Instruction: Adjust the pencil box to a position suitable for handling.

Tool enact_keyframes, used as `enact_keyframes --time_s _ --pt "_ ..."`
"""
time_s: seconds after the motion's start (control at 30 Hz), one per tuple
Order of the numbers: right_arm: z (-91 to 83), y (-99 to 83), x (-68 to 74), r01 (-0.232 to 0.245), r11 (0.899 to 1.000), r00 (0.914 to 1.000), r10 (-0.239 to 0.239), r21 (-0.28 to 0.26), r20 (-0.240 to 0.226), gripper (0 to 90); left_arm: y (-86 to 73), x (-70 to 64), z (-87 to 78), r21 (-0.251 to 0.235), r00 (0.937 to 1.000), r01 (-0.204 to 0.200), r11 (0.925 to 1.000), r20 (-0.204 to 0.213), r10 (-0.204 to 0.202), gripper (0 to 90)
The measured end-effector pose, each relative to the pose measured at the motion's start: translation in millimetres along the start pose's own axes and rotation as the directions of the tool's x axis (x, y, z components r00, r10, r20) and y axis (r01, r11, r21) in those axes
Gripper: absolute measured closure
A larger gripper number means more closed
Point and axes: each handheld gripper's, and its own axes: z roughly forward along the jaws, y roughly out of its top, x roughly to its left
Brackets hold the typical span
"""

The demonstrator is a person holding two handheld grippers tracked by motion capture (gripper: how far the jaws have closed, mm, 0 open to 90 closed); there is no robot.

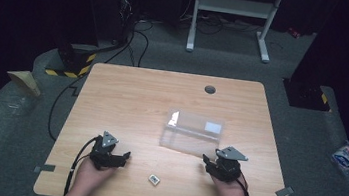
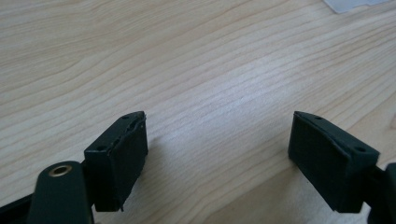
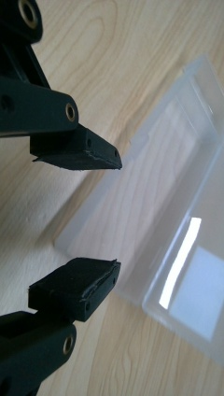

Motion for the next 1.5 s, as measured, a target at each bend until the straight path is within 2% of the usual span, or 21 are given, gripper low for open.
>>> enact_keyframes --time_s 0.03,0.07,0.17,0.3,0.4,0.47,0.63,0.7,0.77,0.83,0.87,0.9,0.93,1.0,1.03,1.07,1.13,1.17,1.27,1.37,1.5 --pt "-2.0 0.0 -3.0 -0.009 1.000 0.9999 0.009 -0.007 0.007 42.8 0.8 -0.9 1.8 -0.007 0.9999 0.007 1.0000 0.008 -0.007 20.5" --pt "-4.3 -0.4 -10.3 -0.042 0.999 0.9990 0.042 -0.017 0.014 40.3 2.2 -2.3 3.8 -0.012 0.9999 0.002 0.9999 0.010 -0.002 21.0" --pt "-4.2 -1.3 -16.3 -0.064 0.998 0.9979 0.064 -0.018 0.013 36.6 5.0 -5.2 6.4 -0.014 0.9999 0.000 0.9999 0.016 0.000 22.3" --pt "-0.4 -3.6 -21.5 -0.097 0.995 0.9952 0.098 0.021 -0.007 28.6 12.2 -12.4 13.3 -0.015 0.9993 -0.014 0.9998 0.033 0.015 23.3" --pt "5.5 -4.6 -18.3 -0.099 0.994 0.9949 0.100 0.052 -0.014 26.9 18.0 -19.5 19.3 -0.022 0.9984 -0.027 0.9994 0.048 0.028 25.1" --pt "8.7 -4.5 -16.5 -0.088 0.994 0.9960 0.089 0.060 -0.009 26.9 24.9 -26.4 25.9 -0.024 0.9966 -0.046 0.9987 0.067 0.048 26.3" --pt "12.3 -3.1 -14.7 -0.099 0.993 0.9950 0.100 0.071 -0.006 26.6 38.5 -36.1 38.6 -0.027 0.9921 -0.067 0.9974 0.105 0.069 27.8" --pt "15.0 -1.6 -14.1 -0.085 0.992 0.9964 0.085 0.093 0.004 26.7 47.3 -42.1 47.2 -0.033 0.9888 -0.078 0.9965 0.125 0.081 31.2" --pt "16.2 -0.9 -15.2 -0.082 0.993 0.9966 0.082 0.088 0.010 27.9 56.4 -49.1 56.6 -0.037 0.9850 -0.102 0.9941 0.136 0.106 31.2" --pt "19.9 -0.2 -18.2 -0.093 0.990 0.9956 0.093 0.105 0.007 28.3 62.2 -54.8 63.3 -0.046 0.9827 -0.113 0.9926 0.143 0.118 32.2" --pt "21.4 1.3 -16.8 -0.079 0.991 0.9968 0.079 0.111 0.007 28.8 64.2 -56.9 65.3 -0.052 0.9806 -0.115 0.9921 0.154 0.121 35.8" --pt "21.4 1.3 -16.8 -0.079 0.991 0.9968 0.079 0.111 0.007 28.8 66.0 -58.8 67.0 -0.058 0.9781 -0.114 0.9918 0.168 0.122 35.8" --pt "23.5 2.9 -12.6 -0.047 0.992 0.9989 0.046 0.116 0.007 29.3 68.6 -62.3 69.6 -0.064 0.9747 -0.130 0.9895 0.175 0.139 38.8" --pt "25.1 4.0 -9.3 -0.034 0.992 0.9994 0.033 0.119 0.010 28.9 69.0 -63.6 69.9 -0.067 0.9746 -0.136 0.9885 0.171 0.145 45.2" --pt "25.6 4.4 -8.0 -0.031 0.992 0.9995 0.029 0.120 0.011 31.1 69.1 -63.5 69.5 -0.067 0.9736 -0.141 0.9878 0.172 0.150 44.3" --pt "25.8 4.4 -7.0 -0.025 0.994 0.9996 0.026 0.110 -0.011 33.1 68.4 -63.3 69.0 -0.067 0.9711 -0.128 0.9895 0.194 0.139 42.8" --pt "25.8 4.9 -3.7 -0.022 0.994 0.9996 0.024 0.109 -0.013 32.1 66.5 -63.8 65.8 -0.055 0.9762 -0.114 0.9920 0.180 0.122 42.9" --pt "27.1 5.6 -0.4 -0.004 0.994 1.0000 0.004 0.114 -0.003 30.6 64.4 -63.5 63.2 -0.051 0.9775 -0.111 0.9925 0.174 0.118 42.9" --pt "29.4 7.1 6.1 0.009 0.993 1.0000 -0.009 0.116 -0.004 29.9 58.1 -60.9 55.6 -0.044 0.9771 -0.120 0.9917 0.171 0.126 44.6" --pt "30.8 8.4 10.2 0.015 0.994 0.9996 -0.013 0.111 -0.025 30.4 50.0 -58.5 46.0 -0.034 0.9782 -0.118 0.9925 0.168 0.122 45.2" --pt "33.1 10.8 22.6 0.037 0.993 0.9982 -0.031 0.112 -0.052 30.3 38.3 -56.3 33.1 -0.025 0.9811 -0.111 0.9935 0.157 0.114 45.4"
